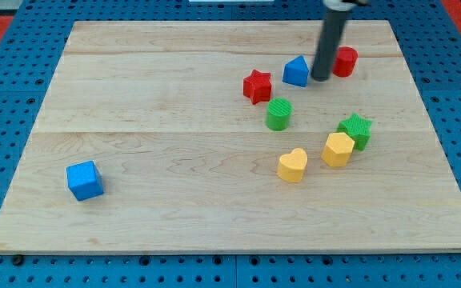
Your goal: Move the blue triangle to the top right of the blue cube
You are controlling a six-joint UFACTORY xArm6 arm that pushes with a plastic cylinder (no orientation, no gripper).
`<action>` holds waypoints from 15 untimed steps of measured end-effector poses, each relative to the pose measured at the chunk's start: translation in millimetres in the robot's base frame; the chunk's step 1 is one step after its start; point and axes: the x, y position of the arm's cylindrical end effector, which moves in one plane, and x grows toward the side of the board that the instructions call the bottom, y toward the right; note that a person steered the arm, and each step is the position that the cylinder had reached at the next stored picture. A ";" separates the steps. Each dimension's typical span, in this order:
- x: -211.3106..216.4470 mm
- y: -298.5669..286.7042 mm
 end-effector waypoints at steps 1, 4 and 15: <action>-42.7 -27.2; -20.9 -118.3; 75.2 -240.2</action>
